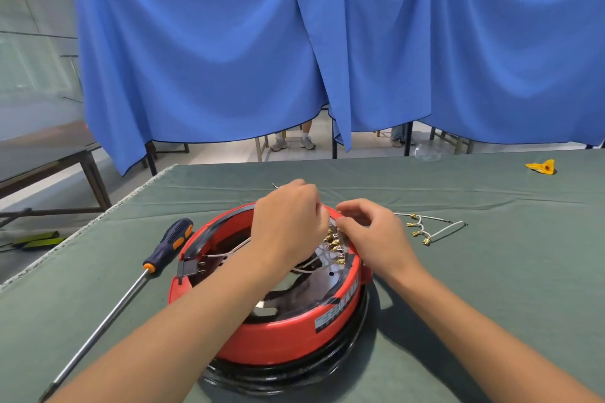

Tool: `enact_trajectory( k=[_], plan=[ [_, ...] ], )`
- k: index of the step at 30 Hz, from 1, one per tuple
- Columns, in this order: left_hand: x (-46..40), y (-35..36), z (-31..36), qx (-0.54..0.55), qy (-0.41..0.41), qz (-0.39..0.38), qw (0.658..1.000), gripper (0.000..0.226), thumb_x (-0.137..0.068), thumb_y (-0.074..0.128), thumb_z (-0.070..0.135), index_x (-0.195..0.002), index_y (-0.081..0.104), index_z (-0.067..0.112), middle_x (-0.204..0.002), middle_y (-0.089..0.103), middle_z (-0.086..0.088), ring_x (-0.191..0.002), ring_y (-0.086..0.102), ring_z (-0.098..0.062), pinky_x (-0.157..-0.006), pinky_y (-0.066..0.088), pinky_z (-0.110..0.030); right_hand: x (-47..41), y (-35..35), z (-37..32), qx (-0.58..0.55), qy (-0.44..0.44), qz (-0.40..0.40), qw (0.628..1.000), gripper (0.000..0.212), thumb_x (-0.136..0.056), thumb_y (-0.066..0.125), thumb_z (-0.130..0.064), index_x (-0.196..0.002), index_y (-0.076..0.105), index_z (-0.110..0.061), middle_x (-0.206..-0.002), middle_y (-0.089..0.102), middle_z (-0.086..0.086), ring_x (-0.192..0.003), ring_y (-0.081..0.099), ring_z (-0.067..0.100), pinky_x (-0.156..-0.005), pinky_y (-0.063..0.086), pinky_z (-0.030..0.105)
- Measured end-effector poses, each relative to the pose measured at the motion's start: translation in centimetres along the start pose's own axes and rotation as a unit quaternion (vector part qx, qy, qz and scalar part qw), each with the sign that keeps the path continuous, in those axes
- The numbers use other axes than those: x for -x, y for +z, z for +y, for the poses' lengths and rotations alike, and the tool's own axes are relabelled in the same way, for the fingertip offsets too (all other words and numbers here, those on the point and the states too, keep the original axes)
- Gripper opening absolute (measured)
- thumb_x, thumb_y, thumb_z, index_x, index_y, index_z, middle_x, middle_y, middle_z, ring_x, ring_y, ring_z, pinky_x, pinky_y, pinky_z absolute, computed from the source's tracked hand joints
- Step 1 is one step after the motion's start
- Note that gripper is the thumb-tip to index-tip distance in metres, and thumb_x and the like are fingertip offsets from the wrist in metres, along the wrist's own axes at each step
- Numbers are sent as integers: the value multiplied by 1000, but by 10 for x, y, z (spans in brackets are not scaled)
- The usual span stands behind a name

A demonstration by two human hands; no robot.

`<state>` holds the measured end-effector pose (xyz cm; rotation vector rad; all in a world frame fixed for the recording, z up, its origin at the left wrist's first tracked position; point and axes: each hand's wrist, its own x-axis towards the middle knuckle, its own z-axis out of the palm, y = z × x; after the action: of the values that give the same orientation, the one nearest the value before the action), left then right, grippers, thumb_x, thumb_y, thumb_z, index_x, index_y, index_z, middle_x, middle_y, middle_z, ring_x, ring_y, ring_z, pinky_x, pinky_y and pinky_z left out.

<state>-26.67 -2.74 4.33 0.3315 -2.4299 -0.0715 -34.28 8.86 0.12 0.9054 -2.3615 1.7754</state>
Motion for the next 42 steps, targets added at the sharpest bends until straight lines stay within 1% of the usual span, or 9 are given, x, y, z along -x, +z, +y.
enact_trajectory(
  k=[5, 8, 15, 20, 26, 30, 34, 39, 42],
  plan=[
    [-5, 13, 15, 27, 71, -4, 997, 20, -89, 48, 25, -97, 65, 18, -100, 62, 6, -99, 47, -15, -69, 41, -26, -12, -15, 14, 61, 9, 74, 995, 13, -88, 57, -30, -78, 65, -29, -80, 67, -15, -83, 62, 6, -71, 46, 27],
    [-6, 22, 20, 20, 77, -59, 995, 23, -91, 43, 26, -96, 63, 16, -102, 63, 3, -101, 47, -18, -84, 42, -32, -22, -36, 37, 154, 35, 102, 982, 13, -89, 55, -28, -95, 67, -27, -96, 68, -10, -100, 59, 16, -81, 46, 31],
    [-7, 27, 15, 73, 61, -82, 992, 24, -93, 44, 25, -98, 66, 18, -104, 65, 6, -102, 52, -15, -85, 43, -32, -45, -45, 82, 369, 43, 18, 928, 44, -94, 48, -30, -136, 48, -16, -139, 51, 1, -132, 38, 21, -105, 29, 32],
    [-7, 23, 7, 117, 68, -100, 986, 25, -90, 47, 24, -102, 69, 25, -106, 66, 14, -104, 51, -7, -84, 43, -26, -66, -32, 84, 472, 26, -20, 881, 38, -97, 43, -39, -129, 52, -20, -131, 54, 3, -123, 43, 25, -99, 31, 36],
    [-11, 21, 5, 120, 66, -109, 985, 25, -87, 48, 24, -99, 70, 27, -105, 66, 14, -104, 50, -6, -81, 42, -25, -60, -28, 80, 463, -57, -13, 885, 18, -95, 51, -33, -101, 64, -22, -108, 59, -2, -109, 43, 20, -89, 29, 32],
    [-9, 20, 5, 128, 60, -123, 982, 25, -87, 49, 24, -102, 69, 26, -107, 66, 13, -106, 50, -7, -86, 45, -28, -49, -26, 73, 423, -90, -4, 901, 16, -96, 50, -29, -99, 61, -18, -107, 59, -1, -108, 44, 20, -90, 31, 31],
    [-6, 18, 7, 127, 58, -128, 982, 27, -88, 48, 24, -106, 68, 25, -111, 65, 12, -109, 49, -7, -88, 44, -27, -42, -26, 70, 410, -51, -30, 910, 31, -96, 50, -32, -124, 53, -18, -122, 56, -1, -118, 43, 21, -95, 33, 32],
    [-5, 16, 7, 122, 49, -136, 982, 31, -88, 48, 21, -112, 67, 26, -117, 64, 12, -114, 49, -8, -93, 44, -30, -37, -35, 67, 397, -39, -47, 916, 15, -95, 53, -30, -98, 63, -19, -106, 57, -2, -110, 47, 18, -84, 37, 29],
    [-5, 16, 7, 119, 43, -135, 983, 31, -88, 48, 19, -112, 67, 27, -117, 64, 13, -114, 49, -7, -93, 44, -30, -34, -34, 64, 403, -46, -52, 912, 15, -95, 52, -32, -98, 60, -19, -107, 56, -2, -109, 49, 17, -84, 39, 32]
  ],
)
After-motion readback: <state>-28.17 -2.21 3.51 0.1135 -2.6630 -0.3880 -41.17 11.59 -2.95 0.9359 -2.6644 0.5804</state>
